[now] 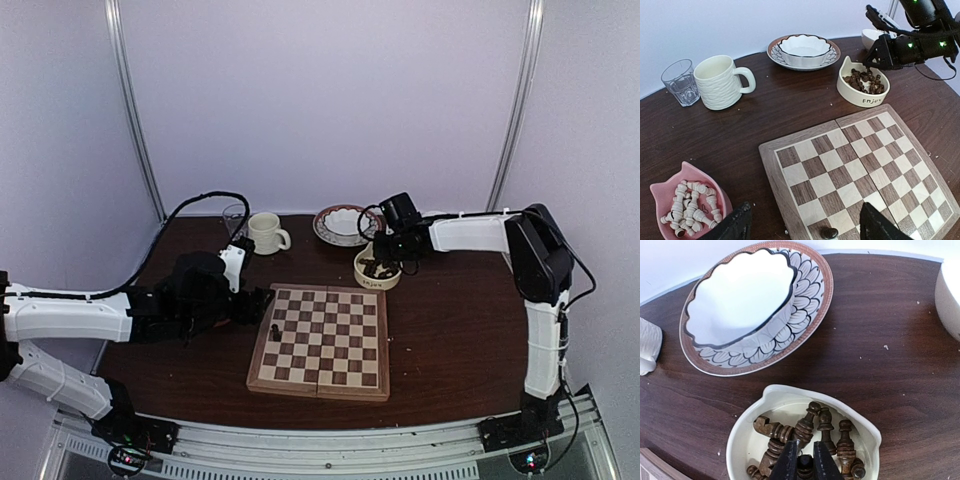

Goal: Set up the chess pieces on the board
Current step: Pick up the pawn from the storage box, then place the pawn on the chessboard.

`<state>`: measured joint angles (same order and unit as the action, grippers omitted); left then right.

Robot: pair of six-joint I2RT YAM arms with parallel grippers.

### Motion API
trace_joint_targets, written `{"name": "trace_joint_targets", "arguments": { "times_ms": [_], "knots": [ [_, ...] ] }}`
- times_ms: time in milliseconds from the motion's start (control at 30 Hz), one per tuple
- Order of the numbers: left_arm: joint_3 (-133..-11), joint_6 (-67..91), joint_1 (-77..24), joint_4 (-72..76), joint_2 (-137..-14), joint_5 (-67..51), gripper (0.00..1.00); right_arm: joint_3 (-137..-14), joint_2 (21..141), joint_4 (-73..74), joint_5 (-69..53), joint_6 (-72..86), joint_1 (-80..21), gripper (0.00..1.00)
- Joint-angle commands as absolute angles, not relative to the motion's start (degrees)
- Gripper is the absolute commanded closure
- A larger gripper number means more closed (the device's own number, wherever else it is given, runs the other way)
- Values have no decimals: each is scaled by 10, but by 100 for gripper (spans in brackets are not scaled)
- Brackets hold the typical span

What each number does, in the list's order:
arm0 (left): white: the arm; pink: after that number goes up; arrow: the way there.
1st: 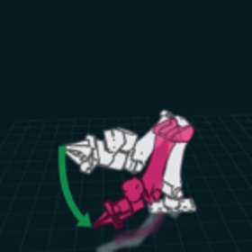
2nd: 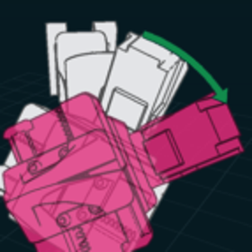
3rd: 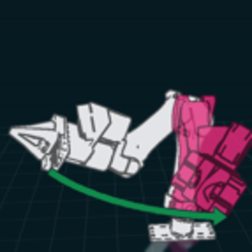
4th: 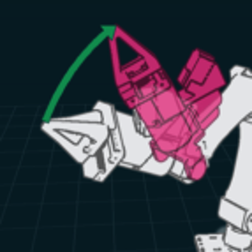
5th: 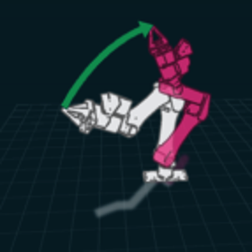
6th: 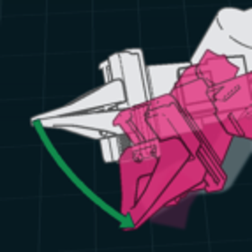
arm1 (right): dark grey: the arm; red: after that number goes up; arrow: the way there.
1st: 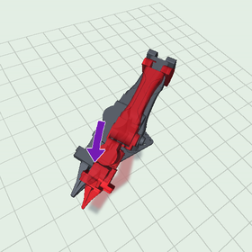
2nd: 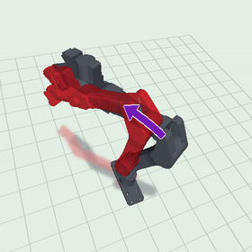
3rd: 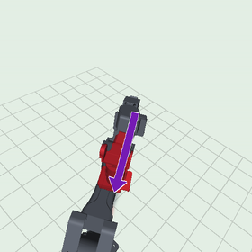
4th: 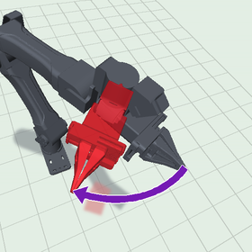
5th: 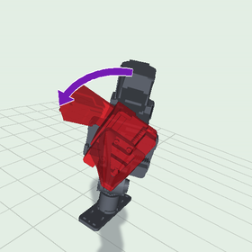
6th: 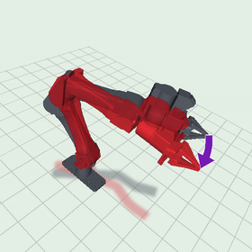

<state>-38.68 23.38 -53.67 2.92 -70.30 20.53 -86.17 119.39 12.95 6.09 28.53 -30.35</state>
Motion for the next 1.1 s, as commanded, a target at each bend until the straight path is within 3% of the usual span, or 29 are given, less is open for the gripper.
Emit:
{"name": "trace_joint_targets", "arguments": {
  "times_ms": [0,267,533,733,1067],
  "knots": [
    [-392,223,-534,42,-694,199,25,-830,1149,74,50,251,-302,87],
    [-394,224,-534,41,-696,196,25,-737,1083,-54,12,189,-334,87],
    [-395,225,-534,42,-704,196,25,-661,1038,-87,-12,164,-440,88],
    [-396,225,-534,42,-704,198,25,-617,1045,-132,-42,169,-520,86],
    [-398,224,-534,41,-708,199,25,-619,1097,-181,-76,151,-561,84]
  ]
}}
